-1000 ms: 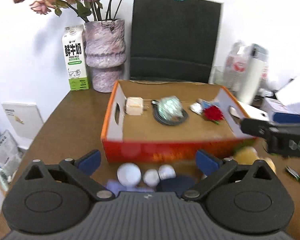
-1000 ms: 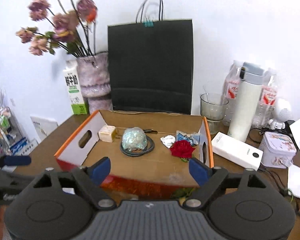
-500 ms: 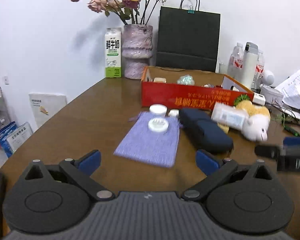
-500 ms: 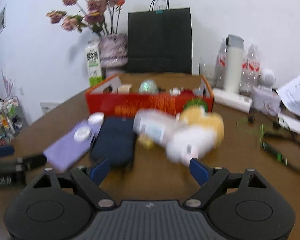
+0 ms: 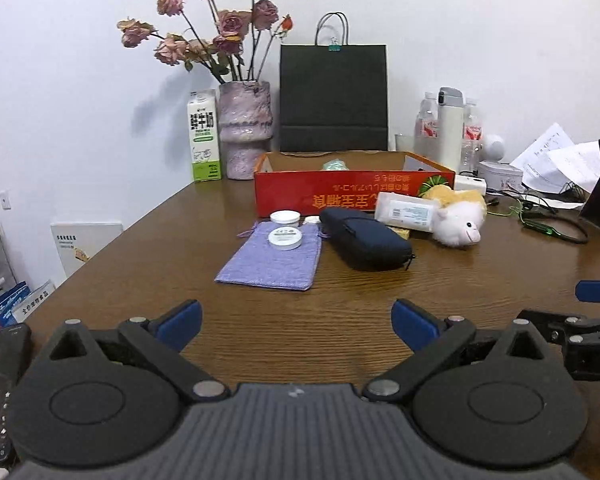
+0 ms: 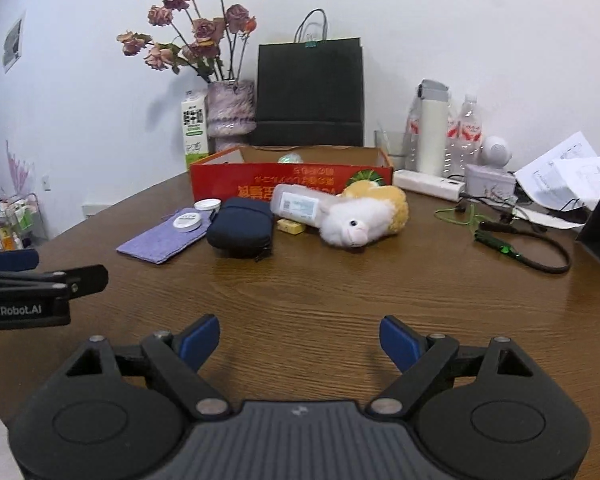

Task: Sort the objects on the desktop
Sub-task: 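Release the bag and rose in the box and withdraw both tools, then grasp the white bottle cap with the left tool while the right tool grasps the cotton-swab tub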

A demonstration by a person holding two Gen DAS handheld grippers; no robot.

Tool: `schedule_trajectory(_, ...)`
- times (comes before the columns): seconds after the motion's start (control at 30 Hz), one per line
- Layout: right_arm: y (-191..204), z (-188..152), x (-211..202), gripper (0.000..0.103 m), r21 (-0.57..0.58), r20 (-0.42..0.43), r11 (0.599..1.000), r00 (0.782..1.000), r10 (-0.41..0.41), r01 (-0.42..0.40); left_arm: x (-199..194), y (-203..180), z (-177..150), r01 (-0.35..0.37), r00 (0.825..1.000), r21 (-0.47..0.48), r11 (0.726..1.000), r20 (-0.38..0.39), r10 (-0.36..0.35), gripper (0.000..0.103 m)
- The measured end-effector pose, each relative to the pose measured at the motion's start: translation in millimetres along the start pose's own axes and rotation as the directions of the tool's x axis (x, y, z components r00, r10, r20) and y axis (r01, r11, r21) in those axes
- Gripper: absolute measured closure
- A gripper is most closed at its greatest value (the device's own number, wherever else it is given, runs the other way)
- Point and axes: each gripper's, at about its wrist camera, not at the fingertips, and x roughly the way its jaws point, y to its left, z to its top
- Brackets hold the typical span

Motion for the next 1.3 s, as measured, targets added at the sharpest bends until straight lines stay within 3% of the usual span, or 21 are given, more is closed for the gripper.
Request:
schedule_trajectory(0.33,-8,27,32,0.017,0.023,-0.025,0.999,0.999,0.046,-0.046,34,7,16,0.056,0.995,-0.036,0.998,-0.079,-0.058,0.004)
schedule_trajectory(0.53,-17,62,74,0.018,0.021,-0.020,0.999,0.999,0.043,-0.043,87,21,48,0.055,0.989,-0.083,0.995,-0.131,-0.066,0.024)
schedule_trajectory(0.77,-20,119,135,0.017,0.016,-0.027,0.997,0.996,0.081,-0.081,161,30,84,0.077,0.987,-0.057,0.995,-0.134,-0.084,0.028)
schedule_trajectory(0.87,-12,134,168,0.017,0.028,-0.070,0.999,0.997,0.036,-0.035,193,33,90,0.090,0.981,-0.079,0.993,-0.167,-0.102,0.043)
schedule_trajectory(0.9,-10,137,179,0.017,0.039,-0.089,0.999,0.995,0.038,-0.035,200,34,90,0.085,0.977,-0.091,0.992,-0.186,-0.100,0.053)
schedule_trajectory(0.93,-9,138,188,0.017,0.050,-0.105,0.998,0.993,0.053,-0.048,207,36,89,0.083,0.974,-0.109,0.990,-0.201,-0.104,0.056)
schedule_trajectory(1.0,-5,139,207,0.016,0.084,-0.149,0.996,0.988,0.042,-0.030,215,39,85,0.115,0.964,-0.129,0.985,-0.225,-0.142,0.056)
schedule_trajectory(1.1,-5,138,225,0.009,0.152,-0.169,0.988,0.986,0.001,0.025,217,37,80,0.108,0.966,-0.108,0.988,-0.223,-0.130,0.055)
schedule_trajectory(1.17,-8,138,235,0.010,0.224,-0.178,0.974,0.984,-0.002,0.042,218,38,78,0.119,0.966,-0.112,0.987,-0.218,-0.141,0.056)
schedule_trajectory(1.23,-7,138,243,0.010,0.241,-0.177,0.968,0.984,-0.025,0.068,217,38,77,0.119,0.967,-0.106,0.987,-0.211,-0.139,0.065)
schedule_trajectory(1.3,-3,137,248,0.011,0.229,-0.168,0.970,0.985,-0.048,0.087,216,38,77,0.130,0.967,-0.107,0.986,-0.208,-0.150,0.065)
